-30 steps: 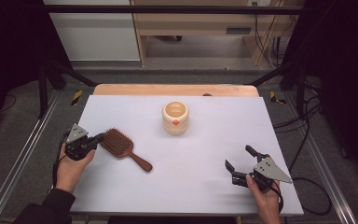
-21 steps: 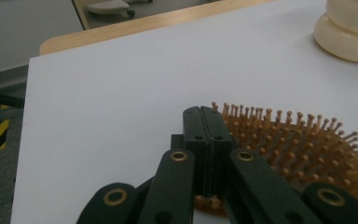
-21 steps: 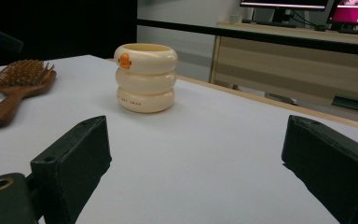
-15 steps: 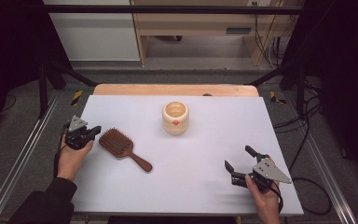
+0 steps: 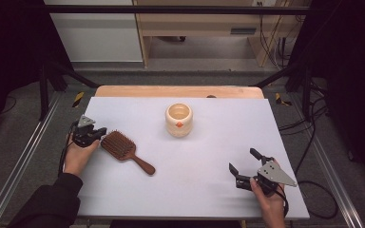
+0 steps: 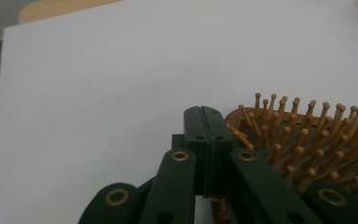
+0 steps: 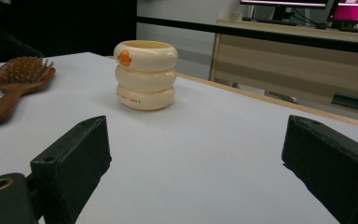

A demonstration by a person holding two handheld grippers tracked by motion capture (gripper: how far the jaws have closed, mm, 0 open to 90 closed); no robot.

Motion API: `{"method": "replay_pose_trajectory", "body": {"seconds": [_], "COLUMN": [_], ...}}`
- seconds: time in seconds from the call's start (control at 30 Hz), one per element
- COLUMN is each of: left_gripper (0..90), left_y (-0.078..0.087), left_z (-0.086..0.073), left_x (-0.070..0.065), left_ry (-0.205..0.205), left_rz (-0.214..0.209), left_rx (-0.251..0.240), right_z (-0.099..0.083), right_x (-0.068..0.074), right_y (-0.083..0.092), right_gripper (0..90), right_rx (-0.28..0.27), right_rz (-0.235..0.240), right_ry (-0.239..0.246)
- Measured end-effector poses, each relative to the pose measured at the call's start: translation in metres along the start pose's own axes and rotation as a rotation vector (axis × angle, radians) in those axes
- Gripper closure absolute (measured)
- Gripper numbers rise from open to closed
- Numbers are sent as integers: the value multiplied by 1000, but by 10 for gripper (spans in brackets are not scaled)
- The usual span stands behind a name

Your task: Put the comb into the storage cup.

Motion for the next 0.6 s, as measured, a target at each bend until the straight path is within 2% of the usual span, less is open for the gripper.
{"method": "replay_pose_trajectory", "body": {"seconds": [0.1, 0.2, 0.6], "left_gripper": [900, 900, 900], "left_y": [-1, -1, 3], "left_z": [-1, 0, 4], "left_x": [-1, -4, -34], "left_ry": [-9, -5, -95], "left_rz": [0, -17, -75], "left_rx": [6, 8, 29], "right_z": [0, 0, 0], "right_x": [0, 0, 0], "right_y": [0, 0, 0], "right_gripper": [77, 78, 78], "right_rx": [0, 2, 2], "right_rz": [1, 2, 4], "right_ry": [0, -1, -3]}}
Point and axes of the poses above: each handheld gripper's, and its own axes: y roughly backward along the jaws, z roughly out of its top, x roughly to its left, the point moved 4 cm from there along -y, roughly forward along the jaws, and after that the axes turned 11 degrees about z, right-handed, at the moved point
